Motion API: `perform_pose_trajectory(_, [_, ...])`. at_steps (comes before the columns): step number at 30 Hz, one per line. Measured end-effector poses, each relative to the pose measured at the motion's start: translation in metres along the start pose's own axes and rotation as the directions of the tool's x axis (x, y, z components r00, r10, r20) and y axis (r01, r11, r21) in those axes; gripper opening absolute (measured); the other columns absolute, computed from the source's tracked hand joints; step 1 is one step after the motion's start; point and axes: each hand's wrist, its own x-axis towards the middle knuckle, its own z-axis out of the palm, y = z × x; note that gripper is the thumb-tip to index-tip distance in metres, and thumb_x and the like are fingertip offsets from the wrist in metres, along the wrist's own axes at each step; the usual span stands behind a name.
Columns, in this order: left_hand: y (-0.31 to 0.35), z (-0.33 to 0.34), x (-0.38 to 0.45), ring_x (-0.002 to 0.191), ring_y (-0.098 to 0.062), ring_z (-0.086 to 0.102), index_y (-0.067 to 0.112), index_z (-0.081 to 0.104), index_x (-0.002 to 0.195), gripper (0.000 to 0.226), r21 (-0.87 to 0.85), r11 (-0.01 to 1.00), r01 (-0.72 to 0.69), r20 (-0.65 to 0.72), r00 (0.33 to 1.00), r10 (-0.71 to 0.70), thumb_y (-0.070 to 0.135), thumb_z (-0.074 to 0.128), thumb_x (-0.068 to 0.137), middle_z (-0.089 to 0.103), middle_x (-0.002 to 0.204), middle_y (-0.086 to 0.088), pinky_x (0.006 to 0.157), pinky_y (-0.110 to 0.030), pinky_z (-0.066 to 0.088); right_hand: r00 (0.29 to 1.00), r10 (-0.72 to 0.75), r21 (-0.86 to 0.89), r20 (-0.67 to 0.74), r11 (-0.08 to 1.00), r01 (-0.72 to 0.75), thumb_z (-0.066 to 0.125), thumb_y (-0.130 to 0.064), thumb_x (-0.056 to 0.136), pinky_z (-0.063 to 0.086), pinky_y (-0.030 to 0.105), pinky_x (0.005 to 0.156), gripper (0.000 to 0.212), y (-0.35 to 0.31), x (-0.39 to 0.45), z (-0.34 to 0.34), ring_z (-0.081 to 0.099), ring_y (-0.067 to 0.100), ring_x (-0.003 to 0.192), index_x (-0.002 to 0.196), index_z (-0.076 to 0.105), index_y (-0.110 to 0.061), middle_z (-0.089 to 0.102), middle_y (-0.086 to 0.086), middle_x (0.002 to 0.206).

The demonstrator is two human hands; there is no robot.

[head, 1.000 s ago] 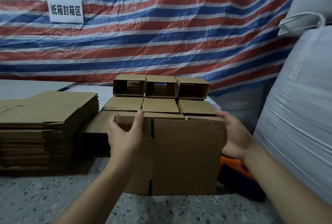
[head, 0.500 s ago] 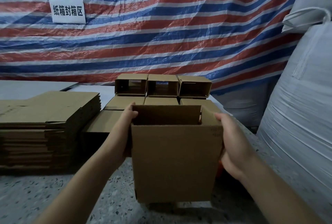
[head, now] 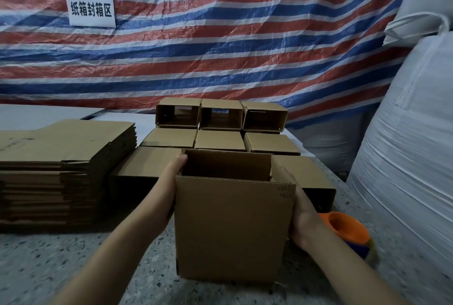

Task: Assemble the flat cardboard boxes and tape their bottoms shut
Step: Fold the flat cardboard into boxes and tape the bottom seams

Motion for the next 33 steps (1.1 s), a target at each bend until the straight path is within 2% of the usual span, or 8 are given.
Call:
perform_pose_trajectory(3, [0.0,-0.002,-0.003,0.085,-0.022,0.075,0.031,0.079,0.09,0.067,-0.016,1.0,-0.007,0.013,1.0,0.007,0.083,0.04,0.072,0.077,0.095,-0.009,0.061,-0.027,0.058,1.0,0.013,0.12,-0.01,0.993,-0.012,0.045,-0.067,0.069,0.057,0.023,0.054,0.054,0.006,0.004,0.003,0.074,0.015,0.064,0.068,0.082,-0.028,0.076,0.003,0.072])
perform_pose_trajectory(6, [0.0,-0.008,-0.007,0.093,-0.025,0.073,0.032,0.078,0.093,0.07,-0.081,0.997,0.0,0.011,1.0,0.001,0.084,0.039,0.067,0.075,0.103,-0.011,0.063,-0.028,0.059,0.999,0.01,0.186,-0.038,0.983,-0.003,0.04,-0.074,0.083,0.058,0.025,0.057,0.064,0.008,0.007,0.001,0.075,0.016,0.068,0.08,0.083,-0.026,0.077,0.004,0.076])
perform_pose_trajectory(12, [-0.013,0.003,-0.01,0.068,-0.018,0.073,0.026,0.08,0.078,0.061,-0.094,0.995,-0.023,-0.023,1.0,0.021,0.063,0.035,0.095,0.075,0.078,-0.007,0.052,-0.024,0.055,0.984,0.146,0.243,-0.102,0.963,-0.118,0.029,-0.044,0.106,0.047,0.018,0.037,0.083,0.017,0.01,0.001,0.061,0.013,0.037,0.039,0.069,-0.014,0.063,0.011,0.054])
perform_pose_trajectory(15, [-0.012,0.004,-0.009,0.059,-0.016,0.07,0.023,0.08,0.071,0.056,-0.115,0.992,-0.051,-0.055,0.997,0.045,0.052,0.04,0.099,0.073,0.068,-0.006,0.046,-0.023,0.052,0.983,0.162,0.287,-0.087,0.949,-0.131,0.028,-0.06,0.1,0.051,0.022,0.042,0.083,0.016,0.01,0.0,0.065,0.015,0.044,0.045,0.073,-0.017,0.067,0.004,0.053])
perform_pose_trajectory(20, [-0.015,-0.001,-0.007,0.064,-0.022,0.074,0.025,0.08,0.068,0.063,-0.21,0.977,0.03,-0.083,0.995,-0.048,0.071,0.04,0.086,0.075,0.075,-0.011,0.048,-0.027,0.055,0.987,0.137,0.268,-0.084,0.957,-0.109,0.025,-0.066,0.098,0.053,0.022,0.047,0.084,0.019,0.009,0.004,0.068,0.015,0.05,0.051,0.076,-0.018,0.069,0.004,0.057])
perform_pose_trajectory(25, [-0.016,0.0,-0.007,0.049,-0.015,0.067,0.02,0.078,0.06,0.049,-0.198,0.98,0.011,-0.064,0.998,-0.024,0.05,0.054,0.091,0.07,0.06,-0.004,0.041,-0.023,0.05,0.988,0.122,0.271,-0.092,0.958,-0.093,0.026,-0.069,0.096,0.055,0.025,0.049,0.083,0.02,0.009,0.005,0.07,0.017,0.054,0.06,0.08,-0.017,0.071,0.006,0.061])
perform_pose_trajectory(28, [-0.014,-0.001,-0.01,0.054,-0.017,0.069,0.025,0.075,0.098,0.026,-0.176,0.984,0.021,-0.032,0.999,-0.027,0.042,0.063,0.081,0.074,0.079,-0.01,0.042,-0.025,0.051,0.986,0.13,0.277,-0.105,0.956,-0.097,0.026,-0.063,0.099,0.053,0.023,0.044,0.083,0.018,0.008,0.006,0.067,0.016,0.048,0.053,0.077,-0.016,0.069,0.006,0.057])
perform_pose_trajectory(33, [-0.007,0.002,-0.011,0.051,-0.02,0.067,0.043,0.045,0.127,0.056,-0.139,0.99,-0.001,-0.116,0.993,-0.015,0.002,0.057,0.091,0.06,0.121,-0.015,0.038,-0.029,0.051,0.98,0.154,0.264,-0.124,0.957,-0.117,0.029,-0.047,0.105,0.049,0.019,0.04,0.082,0.018,0.008,0.007,0.064,0.014,0.041,0.044,0.072,-0.012,0.065,0.006,0.05])
